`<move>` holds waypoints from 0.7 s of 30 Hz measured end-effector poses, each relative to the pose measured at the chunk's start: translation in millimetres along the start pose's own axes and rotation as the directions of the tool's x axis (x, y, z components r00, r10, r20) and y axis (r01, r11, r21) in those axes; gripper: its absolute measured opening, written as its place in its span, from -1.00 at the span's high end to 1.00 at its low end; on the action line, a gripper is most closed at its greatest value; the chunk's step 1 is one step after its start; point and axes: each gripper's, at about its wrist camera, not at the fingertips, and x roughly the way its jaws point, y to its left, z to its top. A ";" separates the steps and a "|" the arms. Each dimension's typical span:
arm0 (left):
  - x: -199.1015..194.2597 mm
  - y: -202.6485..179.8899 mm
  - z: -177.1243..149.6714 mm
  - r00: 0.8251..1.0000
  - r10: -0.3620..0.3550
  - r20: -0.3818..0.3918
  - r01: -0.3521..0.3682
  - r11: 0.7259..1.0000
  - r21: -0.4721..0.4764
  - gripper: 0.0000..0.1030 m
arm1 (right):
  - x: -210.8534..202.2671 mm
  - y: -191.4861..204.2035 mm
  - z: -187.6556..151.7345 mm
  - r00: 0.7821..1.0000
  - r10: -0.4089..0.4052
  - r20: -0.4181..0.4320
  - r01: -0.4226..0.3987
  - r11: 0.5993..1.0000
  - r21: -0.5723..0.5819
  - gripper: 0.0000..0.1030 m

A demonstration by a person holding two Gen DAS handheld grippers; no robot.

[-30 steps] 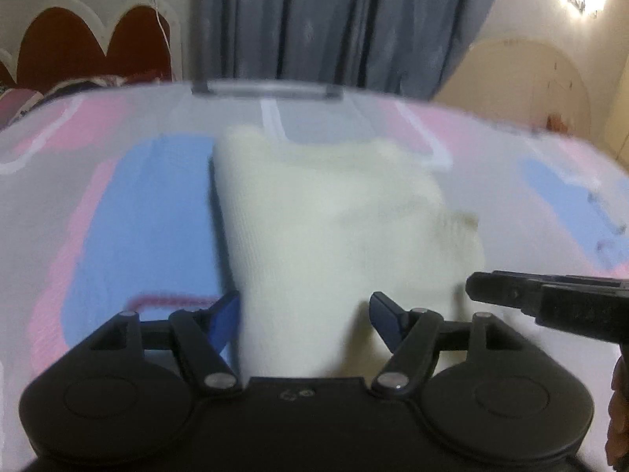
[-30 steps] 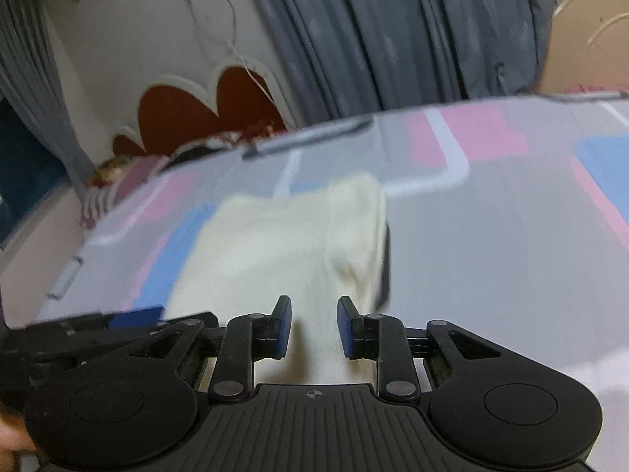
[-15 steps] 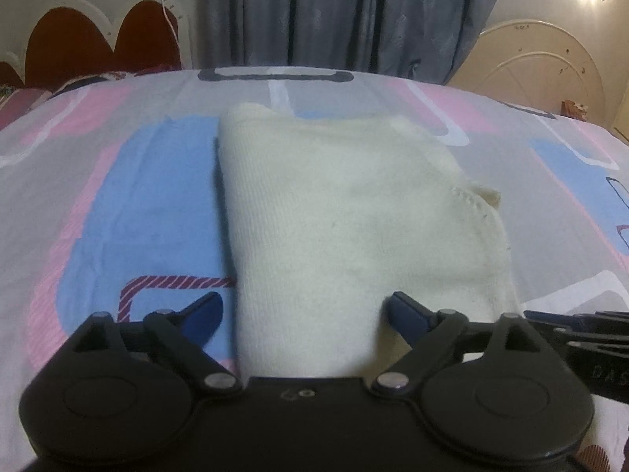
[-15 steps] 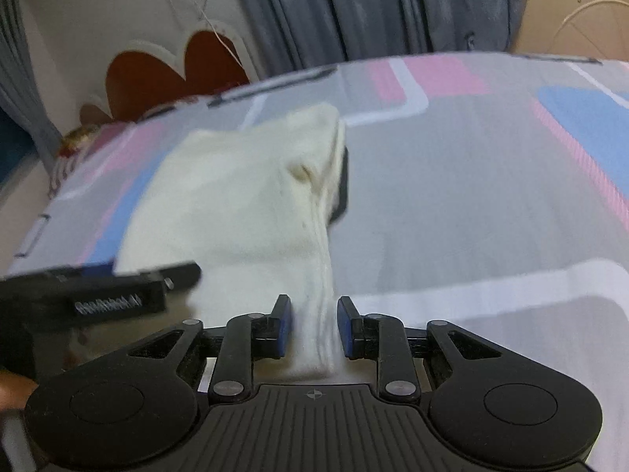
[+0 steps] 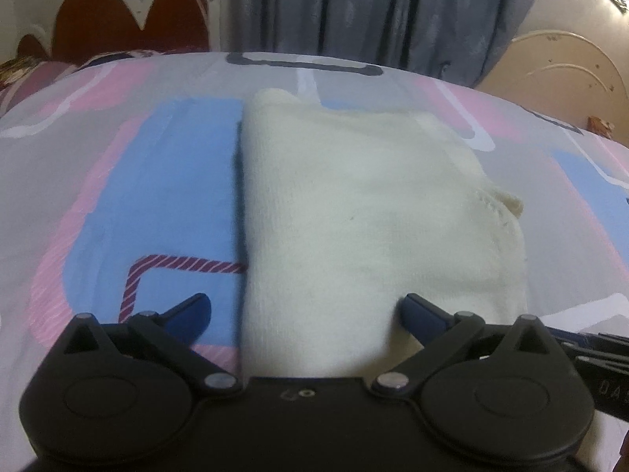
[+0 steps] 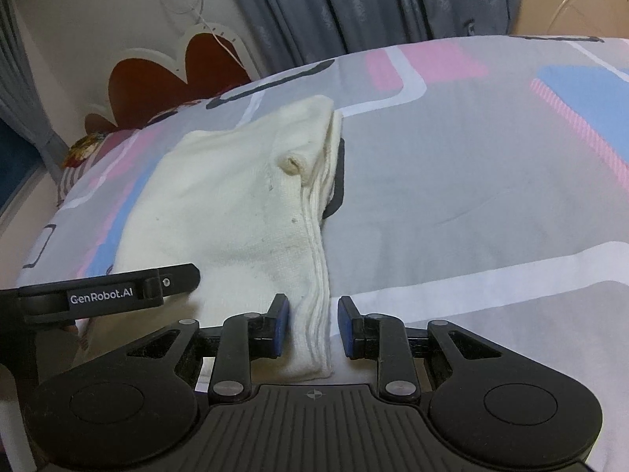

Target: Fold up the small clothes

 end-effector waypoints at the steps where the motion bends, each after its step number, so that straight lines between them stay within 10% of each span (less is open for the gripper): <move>1: -0.4 -0.1 0.3 1.000 0.005 -0.006 -0.005 1.000 -0.024 -1.00 | 0.3 -0.3 0.6 1.000 0.002 -0.002 -0.002 1.000 -0.004 0.49; 21: -179.8 -45.2 -34.3 0.971 0.184 0.154 -0.186 0.983 -0.002 -0.96 | -143.7 18.8 -27.2 0.991 0.135 0.025 -0.130 0.983 -0.133 -0.69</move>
